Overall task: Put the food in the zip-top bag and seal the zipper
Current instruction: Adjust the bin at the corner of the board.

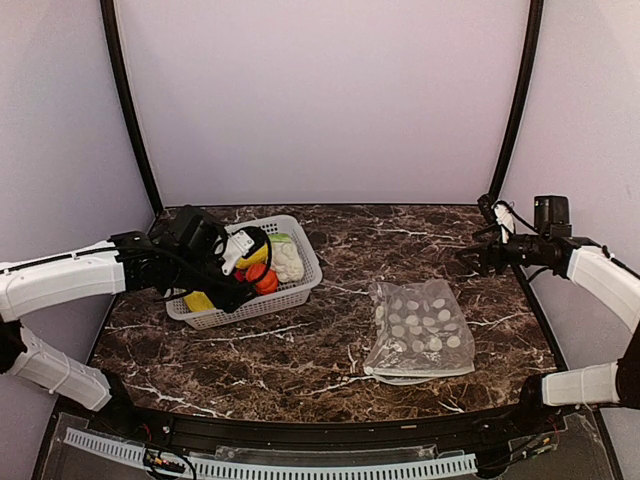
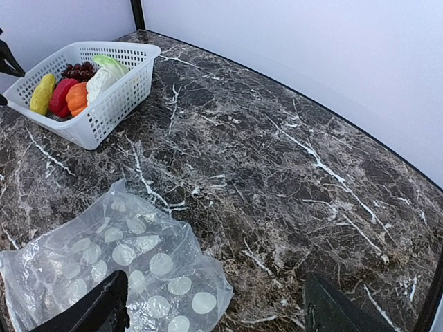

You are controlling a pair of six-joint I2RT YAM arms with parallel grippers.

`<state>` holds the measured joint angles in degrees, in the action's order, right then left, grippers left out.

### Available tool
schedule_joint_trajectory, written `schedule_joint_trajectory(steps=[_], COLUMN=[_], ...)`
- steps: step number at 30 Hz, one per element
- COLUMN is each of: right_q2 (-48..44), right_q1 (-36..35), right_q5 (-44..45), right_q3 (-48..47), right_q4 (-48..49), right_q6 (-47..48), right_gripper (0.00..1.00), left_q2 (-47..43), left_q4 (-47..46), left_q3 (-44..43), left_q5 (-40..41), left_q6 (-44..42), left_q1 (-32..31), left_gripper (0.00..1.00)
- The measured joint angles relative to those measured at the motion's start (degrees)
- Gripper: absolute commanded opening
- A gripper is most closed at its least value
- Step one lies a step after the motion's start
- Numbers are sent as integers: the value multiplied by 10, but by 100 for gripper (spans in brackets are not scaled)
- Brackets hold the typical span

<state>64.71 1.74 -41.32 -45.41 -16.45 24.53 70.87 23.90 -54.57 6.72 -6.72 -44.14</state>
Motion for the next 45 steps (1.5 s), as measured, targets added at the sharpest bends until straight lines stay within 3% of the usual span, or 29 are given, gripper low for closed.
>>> schedule_joint_trajectory(steps=[9,16,23,32,42,44,45], right_q2=[0,-1,-1,-1,-1,-1,-1], right_q1=[-2,-2,-3,-6,-10,-10,-10], right_q5=[-5,-5,-5,-5,-4,-4,-5], right_q3=[0,3,3,3,3,3,3], right_q4=[-5,-7,-7,-8,-10,-10,-11], right_q6=[14,20,25,30,35,35,35], right_gripper=[84,84,83,83,82,82,82], left_q2=[139,179,199,214,319,336,344], left_q4=[32,43,61,95,64,40,30], left_q3=[-56,-76,-127,-162,-234,-246,-252], left_q5=[41,53,57,65,74,71,71], left_q6=[-17,-16,22,221,469,509,523], left_q1=[-5,-8,-13,-35,-87,-88,-88], left_gripper=[52,19,3,1,1,5,11])
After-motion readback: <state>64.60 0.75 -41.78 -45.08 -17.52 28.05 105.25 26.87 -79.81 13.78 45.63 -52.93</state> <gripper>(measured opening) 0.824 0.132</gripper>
